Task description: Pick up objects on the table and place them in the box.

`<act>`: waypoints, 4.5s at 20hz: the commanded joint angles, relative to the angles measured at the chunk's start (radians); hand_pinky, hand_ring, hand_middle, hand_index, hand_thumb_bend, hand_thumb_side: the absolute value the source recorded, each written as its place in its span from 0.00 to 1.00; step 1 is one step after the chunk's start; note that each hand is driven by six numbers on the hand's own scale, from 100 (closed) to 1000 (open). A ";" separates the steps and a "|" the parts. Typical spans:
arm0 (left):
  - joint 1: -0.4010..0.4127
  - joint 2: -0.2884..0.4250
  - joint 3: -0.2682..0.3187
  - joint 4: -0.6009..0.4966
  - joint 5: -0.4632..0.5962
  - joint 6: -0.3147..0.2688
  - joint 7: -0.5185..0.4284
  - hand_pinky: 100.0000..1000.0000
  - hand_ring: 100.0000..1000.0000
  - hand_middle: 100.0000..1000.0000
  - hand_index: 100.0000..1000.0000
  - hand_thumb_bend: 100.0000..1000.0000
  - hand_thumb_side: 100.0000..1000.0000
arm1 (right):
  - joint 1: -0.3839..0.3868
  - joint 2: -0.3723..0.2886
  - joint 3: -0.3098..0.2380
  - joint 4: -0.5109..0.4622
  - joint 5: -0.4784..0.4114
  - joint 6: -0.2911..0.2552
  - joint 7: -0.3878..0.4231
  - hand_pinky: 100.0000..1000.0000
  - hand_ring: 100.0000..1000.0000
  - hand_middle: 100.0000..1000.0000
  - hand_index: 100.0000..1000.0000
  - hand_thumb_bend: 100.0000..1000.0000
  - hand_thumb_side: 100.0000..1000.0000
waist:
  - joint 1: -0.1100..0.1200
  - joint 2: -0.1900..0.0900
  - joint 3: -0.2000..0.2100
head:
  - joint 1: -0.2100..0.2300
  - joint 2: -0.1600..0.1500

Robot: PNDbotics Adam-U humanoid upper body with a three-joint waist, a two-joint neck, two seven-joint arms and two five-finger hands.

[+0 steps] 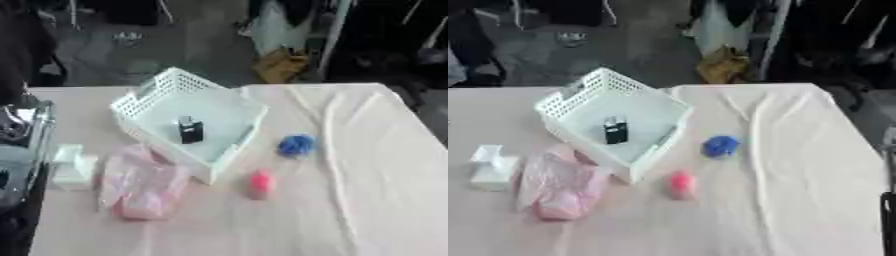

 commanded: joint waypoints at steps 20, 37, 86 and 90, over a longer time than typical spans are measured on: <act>-0.007 0.017 -0.009 -0.010 0.001 0.006 -0.013 0.71 0.94 0.94 1.00 0.00 0.92 | -0.206 -0.308 0.071 0.003 0.213 0.308 0.483 0.84 0.90 0.88 0.87 0.00 1.00 | -0.022 -0.024 0.028 | -0.069 -0.021; 0.001 0.020 -0.034 -0.010 0.024 0.007 -0.046 0.71 0.94 0.94 1.00 0.00 0.92 | -0.550 -0.456 0.474 0.705 0.325 0.116 1.405 0.88 0.94 0.94 0.89 0.00 0.89 | -0.058 -0.045 0.060 | -0.112 -0.015; -0.059 -0.034 -0.053 -0.010 0.064 -0.005 -0.083 0.70 0.94 0.94 0.96 0.00 0.90 | -0.627 -0.104 0.232 1.437 1.075 -0.194 1.534 1.00 1.00 1.00 1.00 0.25 0.28 | -0.033 0.016 0.118 | -0.217 -0.014; -0.063 -0.036 -0.053 -0.010 0.065 -0.005 -0.084 0.70 0.94 0.94 0.96 0.00 0.90 | -0.615 -0.112 0.239 1.434 1.126 -0.187 1.537 1.00 1.00 1.00 1.00 0.34 0.20 | -0.029 0.023 0.120 | -0.218 -0.016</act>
